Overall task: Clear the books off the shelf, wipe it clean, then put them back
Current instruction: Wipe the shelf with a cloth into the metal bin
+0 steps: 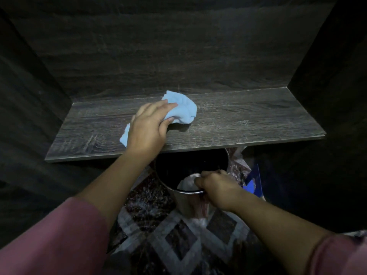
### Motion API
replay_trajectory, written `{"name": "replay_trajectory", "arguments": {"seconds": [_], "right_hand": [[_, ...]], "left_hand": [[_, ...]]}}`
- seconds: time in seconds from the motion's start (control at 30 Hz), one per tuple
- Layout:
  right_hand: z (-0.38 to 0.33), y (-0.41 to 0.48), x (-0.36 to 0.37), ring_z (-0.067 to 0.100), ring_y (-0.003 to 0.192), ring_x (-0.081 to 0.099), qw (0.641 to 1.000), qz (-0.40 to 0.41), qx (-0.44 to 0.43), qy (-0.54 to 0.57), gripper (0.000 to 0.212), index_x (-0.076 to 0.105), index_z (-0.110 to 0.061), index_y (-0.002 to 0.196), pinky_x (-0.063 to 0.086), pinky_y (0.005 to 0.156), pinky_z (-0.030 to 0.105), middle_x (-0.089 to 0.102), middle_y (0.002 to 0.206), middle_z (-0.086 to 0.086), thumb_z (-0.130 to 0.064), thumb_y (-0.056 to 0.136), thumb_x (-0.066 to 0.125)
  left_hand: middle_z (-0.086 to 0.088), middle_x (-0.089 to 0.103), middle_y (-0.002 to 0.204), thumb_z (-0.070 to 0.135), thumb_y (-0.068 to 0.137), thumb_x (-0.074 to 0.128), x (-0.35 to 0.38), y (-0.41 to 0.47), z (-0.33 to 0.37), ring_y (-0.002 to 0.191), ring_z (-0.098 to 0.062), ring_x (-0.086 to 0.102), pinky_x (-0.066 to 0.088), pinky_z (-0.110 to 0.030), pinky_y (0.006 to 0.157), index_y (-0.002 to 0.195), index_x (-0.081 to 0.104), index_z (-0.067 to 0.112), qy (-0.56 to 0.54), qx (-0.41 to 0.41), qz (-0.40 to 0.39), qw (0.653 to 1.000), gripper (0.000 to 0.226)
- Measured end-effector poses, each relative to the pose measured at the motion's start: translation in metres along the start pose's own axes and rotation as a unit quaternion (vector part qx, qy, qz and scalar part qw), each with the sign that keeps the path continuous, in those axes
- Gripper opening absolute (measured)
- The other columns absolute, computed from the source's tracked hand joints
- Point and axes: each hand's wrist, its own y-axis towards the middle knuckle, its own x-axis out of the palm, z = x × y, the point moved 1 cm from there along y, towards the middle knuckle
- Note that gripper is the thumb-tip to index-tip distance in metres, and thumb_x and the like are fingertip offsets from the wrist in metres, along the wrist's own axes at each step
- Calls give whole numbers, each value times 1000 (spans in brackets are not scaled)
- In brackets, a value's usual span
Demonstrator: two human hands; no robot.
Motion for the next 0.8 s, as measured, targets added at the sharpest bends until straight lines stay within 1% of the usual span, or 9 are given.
{"name": "replay_trajectory", "arguments": {"seconds": [0.07,0.13,0.2,0.33,0.53,0.6,0.7,0.77,0.8], "right_hand": [[1,5,8,29,112,52,1000,6,7,8,26,57,-20,112,32,92,36,53,113,5,-13,89,50],[1,7,15,28,115,50,1000,6,8,8,28,56,-20,115,31,93,37,51,114,5,-12,89,49],[1,10,21,28,118,47,1000,2,8,10,31,54,-20,121,31,93,37,51,118,6,-12,91,48],[7,14,38,29,119,46,999,-22,6,25,36,54,-21,127,31,94,37,51,120,8,-9,94,43],[13,7,61,33,115,50,990,-129,35,37,29,56,-13,119,39,91,38,50,122,12,-5,94,43],[15,8,60,32,121,46,988,-143,49,44,29,56,-15,121,37,96,38,49,126,12,-11,93,51],[12,8,50,31,129,34,985,-165,47,12,47,53,-20,127,31,104,43,43,134,10,-30,84,69],[5,9,32,31,128,35,982,-177,52,-28,57,51,-21,131,34,102,46,43,134,9,-46,82,69],[2,9,20,31,126,38,982,-177,60,-41,56,50,-21,132,37,99,45,43,133,10,-47,85,66]], "left_hand": [[-3,60,130,23,91,54,10,2,-2,119,-28,52,41,-47,99,124,65,23,13,9,3,1000,34],[-3,58,132,20,92,56,18,4,-1,122,-27,49,40,-47,100,125,64,24,15,-1,-13,1000,35],[-4,58,132,21,93,55,24,5,-2,122,-27,48,38,-44,101,126,63,23,12,-12,-21,1000,35],[-5,57,130,24,96,56,27,6,-6,122,-25,46,30,-25,98,129,61,20,-23,-68,-34,997,34],[-2,55,131,37,93,60,22,6,-8,122,-20,48,33,-28,99,133,55,20,-11,-64,-81,995,45],[-2,54,132,39,91,61,19,6,-9,123,-21,47,32,-28,100,135,52,19,-1,-63,-88,994,49],[-2,51,134,40,86,65,11,3,-7,124,-25,43,31,-34,104,137,50,19,29,-62,-94,993,57],[-2,49,134,42,83,66,4,-1,-5,124,-26,41,32,-41,106,137,47,21,69,-77,-102,989,61],[-3,49,132,43,82,66,-1,-3,-4,123,-26,41,33,-43,106,137,46,21,94,-90,-106,986,63]]}}
